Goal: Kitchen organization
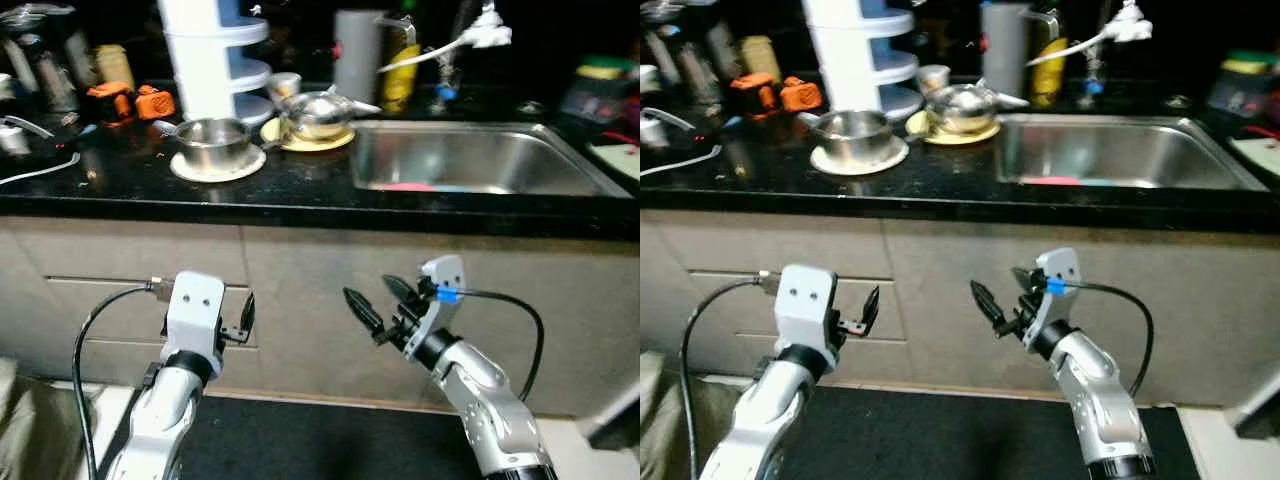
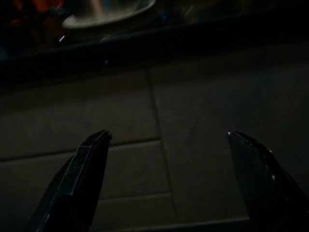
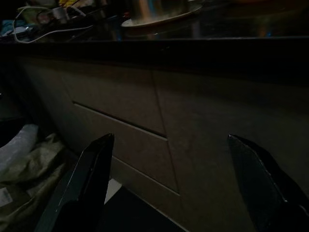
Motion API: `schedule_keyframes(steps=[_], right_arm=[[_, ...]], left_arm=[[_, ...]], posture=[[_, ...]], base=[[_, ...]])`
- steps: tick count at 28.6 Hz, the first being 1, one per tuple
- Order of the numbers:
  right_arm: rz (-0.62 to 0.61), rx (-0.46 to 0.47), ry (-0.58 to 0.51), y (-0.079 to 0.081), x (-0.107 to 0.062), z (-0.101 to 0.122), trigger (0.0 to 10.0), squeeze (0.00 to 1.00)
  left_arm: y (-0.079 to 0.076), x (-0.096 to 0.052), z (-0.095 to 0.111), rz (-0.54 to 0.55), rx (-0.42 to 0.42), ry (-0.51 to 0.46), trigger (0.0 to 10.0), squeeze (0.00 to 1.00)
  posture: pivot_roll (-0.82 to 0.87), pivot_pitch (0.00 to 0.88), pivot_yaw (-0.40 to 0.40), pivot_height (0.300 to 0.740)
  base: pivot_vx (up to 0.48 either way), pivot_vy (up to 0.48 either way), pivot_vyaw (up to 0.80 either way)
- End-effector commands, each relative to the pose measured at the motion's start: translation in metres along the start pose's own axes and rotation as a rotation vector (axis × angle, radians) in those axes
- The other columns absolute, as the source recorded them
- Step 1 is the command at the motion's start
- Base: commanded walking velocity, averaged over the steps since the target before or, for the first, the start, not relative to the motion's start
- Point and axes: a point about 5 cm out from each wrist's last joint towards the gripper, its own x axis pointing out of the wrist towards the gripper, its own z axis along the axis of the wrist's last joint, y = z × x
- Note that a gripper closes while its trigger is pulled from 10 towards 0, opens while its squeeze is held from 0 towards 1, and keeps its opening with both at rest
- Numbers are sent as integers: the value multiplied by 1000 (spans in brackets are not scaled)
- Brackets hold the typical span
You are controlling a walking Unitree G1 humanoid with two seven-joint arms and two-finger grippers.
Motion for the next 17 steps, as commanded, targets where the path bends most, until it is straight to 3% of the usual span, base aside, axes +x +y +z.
schedule_keyframes(steps=[1, 9, 12, 17], right_arm=[[2, -8, 4, 0, 1, -1, 10000, 0], [8, 9, -80, -3, 7, 20, 10000, 0], [3, -8, -77, -5, 6, 18, 10000, 0], [30, 22, -80, 8, 9, 12, 10000, 0]], left_arm=[[-3, 0, -4, -13, -4, 7, 10000, 0], [3, 10, 7, 13, 21, -47, 10000, 0], [2, 14, 10, 13, 20, -58, 10000, 0], [6, 22, 21, 19, 34, -99, 10000, 0]], posture=[[37, 0, -22, 740], [21, 0, -13, 740], [22, 0, -18, 740], [28, 0, -14, 740]], base=[[0, 0, 800], [0, 0, 800], [0, 0, 798], [0, 0, 794]])
